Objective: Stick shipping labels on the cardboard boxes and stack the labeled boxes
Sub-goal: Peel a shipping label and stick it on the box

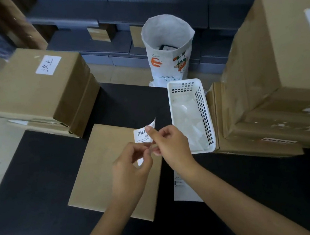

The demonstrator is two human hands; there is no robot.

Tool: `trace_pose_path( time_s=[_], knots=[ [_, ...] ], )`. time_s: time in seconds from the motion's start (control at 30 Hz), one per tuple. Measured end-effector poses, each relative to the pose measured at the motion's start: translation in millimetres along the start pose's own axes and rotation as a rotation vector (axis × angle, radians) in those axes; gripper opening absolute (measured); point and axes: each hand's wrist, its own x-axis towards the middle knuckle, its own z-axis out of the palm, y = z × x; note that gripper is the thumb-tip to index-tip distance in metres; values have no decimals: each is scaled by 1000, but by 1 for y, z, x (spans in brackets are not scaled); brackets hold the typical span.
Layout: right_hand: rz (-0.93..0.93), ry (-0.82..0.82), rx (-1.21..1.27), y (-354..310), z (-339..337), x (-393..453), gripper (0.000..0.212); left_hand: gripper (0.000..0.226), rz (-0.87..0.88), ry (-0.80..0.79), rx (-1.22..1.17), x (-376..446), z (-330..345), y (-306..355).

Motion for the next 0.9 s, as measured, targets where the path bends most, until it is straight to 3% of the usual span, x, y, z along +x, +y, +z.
trace_pose_path(
  time_s=[0.13, 0.2, 0.27, 0.37, 0.43, 0.5, 0.63, 0.9],
  knots=[
    [4, 36, 43, 2, 8, -13, 17, 10, 233, -82, 156, -6, -13, -9],
    [35, 81, 69, 2, 13, -17, 11, 11, 252, -81, 143, -6, -24, -14],
    [116, 84, 195, 2, 24, -19, 12, 15, 232, 19, 138, -2, -37, -21],
    [231, 8, 443, 5, 47, -29, 16, 30, 12, 168, 168, 15, -62, -39],
    [300, 7, 560, 8, 65, -40, 16, 34, -217, 51, 185, 32, -82, -58],
    [329, 39, 602, 14, 83, -48, 15, 29, -298, -112, 154, 45, -99, -76],
    [266, 172, 275, 30, 112, -56, 14, 17, -229, -219, 178, 53, -119, -100],
    [-28, 457, -468, 64, 131, -50, 18, 21, 79, -173, 501, 58, -114, -131]
  ],
)
